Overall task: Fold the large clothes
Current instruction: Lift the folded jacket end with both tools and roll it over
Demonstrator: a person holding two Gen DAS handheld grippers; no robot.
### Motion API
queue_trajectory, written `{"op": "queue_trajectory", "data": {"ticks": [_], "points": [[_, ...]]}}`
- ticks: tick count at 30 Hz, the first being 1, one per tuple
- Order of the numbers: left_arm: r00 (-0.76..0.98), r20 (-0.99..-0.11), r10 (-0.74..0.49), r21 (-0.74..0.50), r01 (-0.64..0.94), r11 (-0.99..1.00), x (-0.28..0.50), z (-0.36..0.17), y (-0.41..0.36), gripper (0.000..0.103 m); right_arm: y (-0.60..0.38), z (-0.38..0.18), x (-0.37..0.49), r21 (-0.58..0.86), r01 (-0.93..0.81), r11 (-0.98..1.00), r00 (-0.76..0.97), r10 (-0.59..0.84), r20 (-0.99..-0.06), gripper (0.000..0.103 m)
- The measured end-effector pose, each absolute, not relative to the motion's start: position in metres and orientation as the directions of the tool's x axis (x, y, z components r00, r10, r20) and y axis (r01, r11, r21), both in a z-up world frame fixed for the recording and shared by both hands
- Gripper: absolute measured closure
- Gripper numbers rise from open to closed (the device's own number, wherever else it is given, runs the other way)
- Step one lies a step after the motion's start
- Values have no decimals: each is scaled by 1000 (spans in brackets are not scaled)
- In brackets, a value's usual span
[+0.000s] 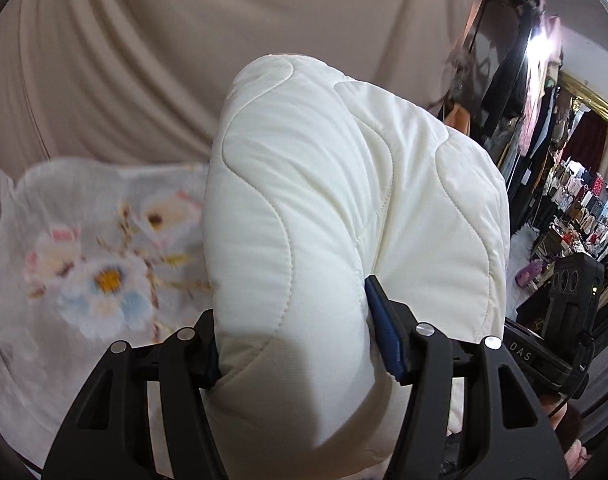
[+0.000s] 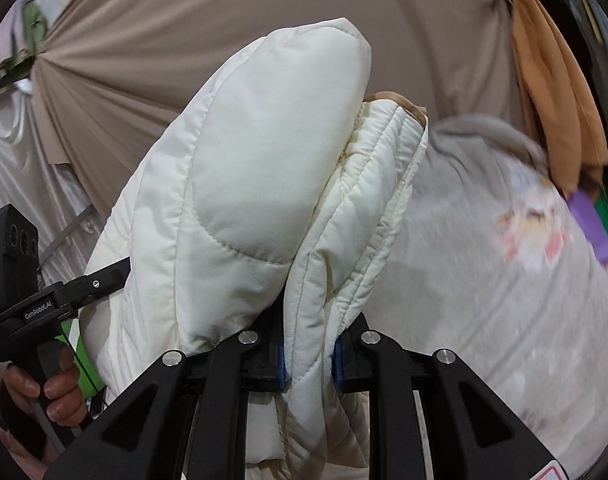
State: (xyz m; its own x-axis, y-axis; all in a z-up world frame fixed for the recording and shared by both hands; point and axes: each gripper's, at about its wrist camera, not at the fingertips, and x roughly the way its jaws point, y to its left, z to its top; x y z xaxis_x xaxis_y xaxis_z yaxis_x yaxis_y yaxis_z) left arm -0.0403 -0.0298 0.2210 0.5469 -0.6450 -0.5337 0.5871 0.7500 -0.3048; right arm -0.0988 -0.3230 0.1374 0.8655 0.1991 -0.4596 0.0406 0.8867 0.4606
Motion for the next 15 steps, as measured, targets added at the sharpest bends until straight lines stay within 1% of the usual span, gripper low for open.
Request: {"op": "queue_trajectory", "data": {"ticks": [6,9,12,15], "points": [[637,-427,-642,-271,587,763,-15,254,25,45,-288,174,-48,460,-82,884,891,271,-363,85],[674,-391,-627,-252,576,777,-2,261,50,45,-267,180,-18,463,-129,877,888,310,-340,85],[698,-381,-607,-245,556,794,19,257,73,45,-249,176,18,494,-161,855,871,358,-337,85],[700,-405,-588,-259,529,808,48,235,95,44,-227,162,52,533,-171,828,842,404,-357,84]]}}
